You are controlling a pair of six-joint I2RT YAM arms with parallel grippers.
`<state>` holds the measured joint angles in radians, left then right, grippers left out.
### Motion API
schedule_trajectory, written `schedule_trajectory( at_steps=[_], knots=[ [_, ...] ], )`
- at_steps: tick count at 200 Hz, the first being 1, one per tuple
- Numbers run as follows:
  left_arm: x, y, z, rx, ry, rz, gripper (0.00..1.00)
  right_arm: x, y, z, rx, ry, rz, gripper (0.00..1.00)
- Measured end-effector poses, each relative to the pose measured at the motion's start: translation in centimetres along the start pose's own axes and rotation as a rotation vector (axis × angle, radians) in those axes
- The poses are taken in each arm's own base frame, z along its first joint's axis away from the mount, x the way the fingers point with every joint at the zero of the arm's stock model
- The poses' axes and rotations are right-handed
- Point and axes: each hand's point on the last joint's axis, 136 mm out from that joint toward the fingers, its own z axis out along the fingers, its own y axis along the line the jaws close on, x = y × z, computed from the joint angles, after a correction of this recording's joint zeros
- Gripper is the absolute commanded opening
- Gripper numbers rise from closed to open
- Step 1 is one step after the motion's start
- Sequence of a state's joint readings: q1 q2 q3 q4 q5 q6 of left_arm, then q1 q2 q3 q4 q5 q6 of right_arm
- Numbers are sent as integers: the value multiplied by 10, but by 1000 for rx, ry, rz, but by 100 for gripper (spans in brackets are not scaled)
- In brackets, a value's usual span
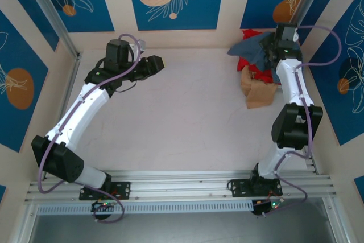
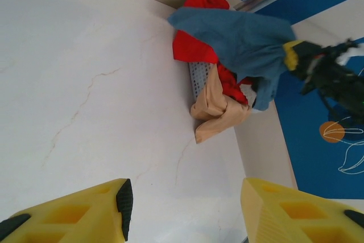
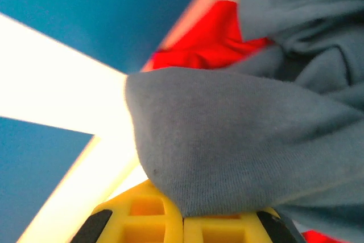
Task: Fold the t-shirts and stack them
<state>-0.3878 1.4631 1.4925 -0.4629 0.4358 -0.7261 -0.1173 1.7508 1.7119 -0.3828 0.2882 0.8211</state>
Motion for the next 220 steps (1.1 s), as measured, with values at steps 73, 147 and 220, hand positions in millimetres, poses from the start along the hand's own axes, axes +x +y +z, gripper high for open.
schedule_trajectory(
  at_steps=[73,147,220],
  knots=[
    [-20,24,-14,-205,-65,-9,56,-25,190,-133,-517,-121,-191,0],
    [-39,80,-64,-518,-175,-69,61,175,284,-209,-805,290,-284,11],
    [28,122,-71,-575,-43,-164,62,409,185,-112,-427,878,-381,59]
  ],
)
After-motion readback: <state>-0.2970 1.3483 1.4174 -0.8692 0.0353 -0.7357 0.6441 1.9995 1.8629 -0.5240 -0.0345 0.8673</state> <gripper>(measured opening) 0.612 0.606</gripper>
